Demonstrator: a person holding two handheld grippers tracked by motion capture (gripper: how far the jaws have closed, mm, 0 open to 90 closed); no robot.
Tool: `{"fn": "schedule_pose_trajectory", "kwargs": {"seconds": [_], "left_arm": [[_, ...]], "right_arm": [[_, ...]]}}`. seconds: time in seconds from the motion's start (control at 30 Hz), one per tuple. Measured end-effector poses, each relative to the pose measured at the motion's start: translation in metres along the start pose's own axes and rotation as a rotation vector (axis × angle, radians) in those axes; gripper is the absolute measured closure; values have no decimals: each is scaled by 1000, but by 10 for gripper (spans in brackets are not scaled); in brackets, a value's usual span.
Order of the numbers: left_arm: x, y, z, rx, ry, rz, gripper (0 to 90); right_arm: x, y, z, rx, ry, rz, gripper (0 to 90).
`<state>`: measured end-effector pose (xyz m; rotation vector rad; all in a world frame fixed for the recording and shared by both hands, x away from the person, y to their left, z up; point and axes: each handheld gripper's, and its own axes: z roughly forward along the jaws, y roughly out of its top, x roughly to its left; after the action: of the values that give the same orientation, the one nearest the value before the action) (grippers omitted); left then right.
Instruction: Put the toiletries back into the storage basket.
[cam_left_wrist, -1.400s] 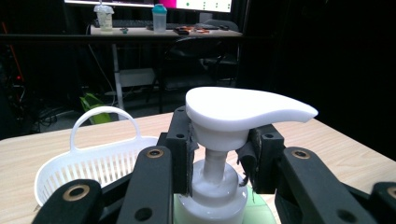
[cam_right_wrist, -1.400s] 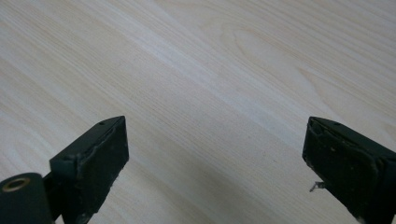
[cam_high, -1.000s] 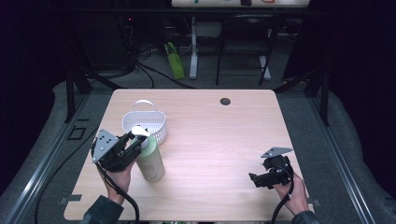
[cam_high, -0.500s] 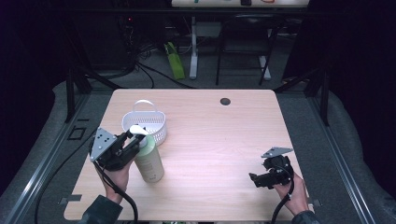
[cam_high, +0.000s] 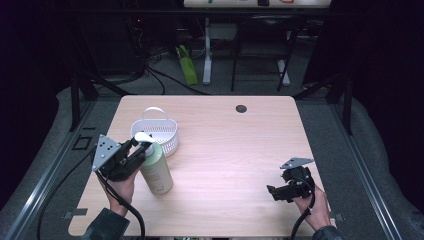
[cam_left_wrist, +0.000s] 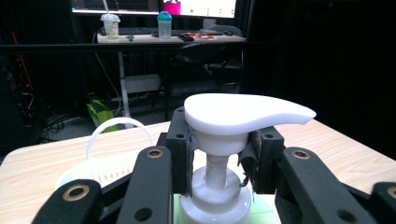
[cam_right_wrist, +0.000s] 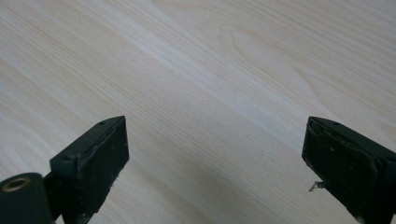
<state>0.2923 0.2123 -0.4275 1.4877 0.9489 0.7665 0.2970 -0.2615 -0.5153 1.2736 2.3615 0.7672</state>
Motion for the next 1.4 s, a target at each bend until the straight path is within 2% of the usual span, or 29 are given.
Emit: {"fn": "schedule_pose_trajectory", "kwargs": {"seconds": [1.4], "left_arm": [[18, 20, 8, -27, 48, 14, 671]], "right_arm": [[-1, -1, 1, 7, 3, 7, 67]]}}
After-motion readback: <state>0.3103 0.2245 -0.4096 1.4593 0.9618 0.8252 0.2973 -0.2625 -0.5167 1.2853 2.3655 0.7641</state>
